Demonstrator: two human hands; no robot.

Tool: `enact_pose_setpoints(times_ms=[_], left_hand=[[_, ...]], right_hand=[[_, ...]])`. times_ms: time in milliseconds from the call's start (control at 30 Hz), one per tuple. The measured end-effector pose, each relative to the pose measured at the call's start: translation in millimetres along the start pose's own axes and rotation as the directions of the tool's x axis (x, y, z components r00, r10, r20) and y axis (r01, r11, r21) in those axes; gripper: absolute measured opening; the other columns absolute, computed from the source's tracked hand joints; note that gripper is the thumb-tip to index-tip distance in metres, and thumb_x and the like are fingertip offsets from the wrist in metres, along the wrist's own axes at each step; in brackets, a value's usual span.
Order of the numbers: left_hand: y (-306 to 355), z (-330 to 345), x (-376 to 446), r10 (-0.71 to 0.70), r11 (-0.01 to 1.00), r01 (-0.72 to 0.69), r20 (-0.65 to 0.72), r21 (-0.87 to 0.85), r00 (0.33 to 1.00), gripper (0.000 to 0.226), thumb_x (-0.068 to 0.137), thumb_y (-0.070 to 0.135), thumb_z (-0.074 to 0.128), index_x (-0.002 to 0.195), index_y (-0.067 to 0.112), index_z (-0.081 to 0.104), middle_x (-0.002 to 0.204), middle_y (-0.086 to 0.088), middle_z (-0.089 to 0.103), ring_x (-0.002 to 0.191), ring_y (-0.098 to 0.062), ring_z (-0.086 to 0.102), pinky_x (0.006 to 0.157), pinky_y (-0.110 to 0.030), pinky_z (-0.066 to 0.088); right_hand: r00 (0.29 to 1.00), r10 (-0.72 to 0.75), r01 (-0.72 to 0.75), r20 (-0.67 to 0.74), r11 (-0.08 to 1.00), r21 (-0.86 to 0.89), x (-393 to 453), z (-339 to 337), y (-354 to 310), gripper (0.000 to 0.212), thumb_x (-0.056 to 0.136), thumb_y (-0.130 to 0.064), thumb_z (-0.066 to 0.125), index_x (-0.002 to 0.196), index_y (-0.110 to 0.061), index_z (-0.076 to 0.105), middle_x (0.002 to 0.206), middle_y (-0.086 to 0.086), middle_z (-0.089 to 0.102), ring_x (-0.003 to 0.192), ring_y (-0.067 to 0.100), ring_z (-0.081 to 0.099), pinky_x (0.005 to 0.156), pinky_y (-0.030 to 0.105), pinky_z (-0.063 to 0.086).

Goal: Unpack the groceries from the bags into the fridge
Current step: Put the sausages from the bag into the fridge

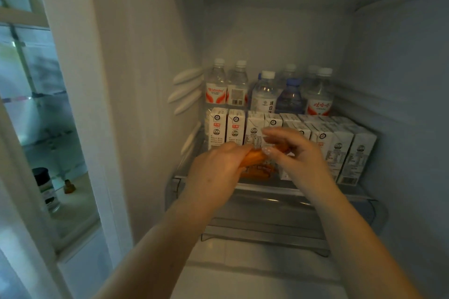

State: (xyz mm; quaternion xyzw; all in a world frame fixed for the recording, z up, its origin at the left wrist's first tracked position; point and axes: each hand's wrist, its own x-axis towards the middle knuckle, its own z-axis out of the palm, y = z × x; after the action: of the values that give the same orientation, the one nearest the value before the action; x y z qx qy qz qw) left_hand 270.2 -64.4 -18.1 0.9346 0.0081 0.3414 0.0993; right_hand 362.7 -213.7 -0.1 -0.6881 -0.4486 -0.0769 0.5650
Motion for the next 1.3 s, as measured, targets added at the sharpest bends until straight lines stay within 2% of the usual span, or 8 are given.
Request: enact_pose_setpoints(times_ms=[267,400,533,667,867,1067,1167,1300], left_hand=[[-18.7,34.0,-14.1,0.088,0.995,-0.088,-0.001,0.051,0.996,0.044,0.070,0.018,0.080,0.112,0.024,0.068,0.100,0.000,0.071,0.086,-0.021,0.069,0.061,-0.034,0.057],[-25.9,40.5,-16.3,0.126,0.992,-0.126,0.000,0.014,0.992,0.044,0.074,0.022,0.077,0.116,0.022,0.065,0.105,-0.002,0.070,0.094,-0.022,0.067,0.077,-0.039,0.056],[-28.9,45.6,-27.9,0.030,0.993,-0.028,-0.015,0.117,0.999,0.044,0.078,0.041,0.069,0.120,0.030,0.060,0.115,0.009,0.066,0.109,-0.015,0.060,0.105,-0.049,0.030],[-29.5,46.6,-43.6,0.005,0.976,0.025,-0.139,0.214,0.990,0.044,0.067,0.028,0.080,0.110,0.028,0.067,0.111,0.006,0.067,0.106,-0.018,0.062,0.100,-0.067,0.022],[-32.0,51.0,-54.8,-0.012,0.964,0.051,-0.150,0.261,0.989,0.060,0.062,0.022,0.084,0.118,0.027,0.062,0.121,0.000,0.063,0.116,-0.020,0.051,0.096,-0.067,0.031],[-31.2,56.0,-47.3,0.012,0.981,0.007,-0.094,0.192,0.996,0.043,0.079,0.029,0.069,0.121,0.028,0.059,0.124,0.000,0.062,0.118,-0.022,0.056,0.094,-0.064,0.039],[-28.2,57.9,-41.2,0.034,0.982,-0.022,-0.063,0.186,0.997,0.039,0.085,0.037,0.042,0.121,0.030,0.057,0.123,0.002,0.062,0.118,-0.021,0.055,0.095,-0.063,0.038],[-30.1,58.9,-33.5,0.031,0.976,-0.030,0.001,0.216,1.000,0.046,0.085,0.044,0.034,0.125,0.031,0.051,0.123,0.003,0.061,0.116,-0.020,0.056,0.094,-0.060,0.037]], right_hand=[[0.993,0.051,-0.036,0.104,0.990,-0.134,-20.6,7.3,43.6,0.037,0.074,-0.011,0.074,0.091,-0.042,0.066,0.101,-0.012,0.063,0.096,0.000,0.057,0.083,0.010,0.043],[0.986,0.068,-0.033,0.151,0.974,-0.223,-20.8,6.6,45.6,0.036,0.075,-0.013,0.075,0.093,-0.042,0.063,0.092,-0.016,0.061,0.091,-0.005,0.054,0.076,0.004,0.039],[0.981,0.021,0.054,0.193,0.925,-0.376,-22.9,8.7,47.8,0.037,0.075,-0.016,0.075,0.102,-0.039,0.062,0.097,-0.016,0.062,0.097,-0.004,0.054,0.082,0.004,0.039],[0.985,0.025,0.057,0.173,0.890,-0.452,-31.8,12.1,46.1,0.030,0.077,-0.013,0.072,0.102,-0.029,0.067,0.097,-0.026,0.053,0.095,-0.013,0.052,0.083,-0.001,0.037],[0.996,0.053,-0.004,0.069,0.820,-0.572,-47.1,9.3,44.5,0.034,0.078,-0.021,0.073,0.110,-0.030,0.065,0.110,-0.016,0.058,0.099,0.001,0.055,0.083,0.005,0.035],[0.982,0.189,-0.136,0.015,0.757,-0.639,-55.6,7.8,38.5,0.051,0.085,-0.038,0.063,0.133,-0.036,0.045,0.131,-0.013,0.050,0.117,0.008,0.048,0.093,0.021,0.041],[0.978,0.185,-0.087,0.093,0.774,-0.627,-51.8,16.5,37.8,0.052,0.085,-0.039,0.063,0.134,-0.035,0.044,0.134,-0.015,0.048,0.121,0.007,0.045,0.100,0.020,0.035],[0.986,0.133,-0.037,0.100,0.762,-0.646,-49.1,27.0,47.8,0.055,0.083,-0.038,0.065,0.134,-0.029,0.047,0.136,-0.008,0.049,0.124,0.015,0.046,0.105,0.034,0.039]])
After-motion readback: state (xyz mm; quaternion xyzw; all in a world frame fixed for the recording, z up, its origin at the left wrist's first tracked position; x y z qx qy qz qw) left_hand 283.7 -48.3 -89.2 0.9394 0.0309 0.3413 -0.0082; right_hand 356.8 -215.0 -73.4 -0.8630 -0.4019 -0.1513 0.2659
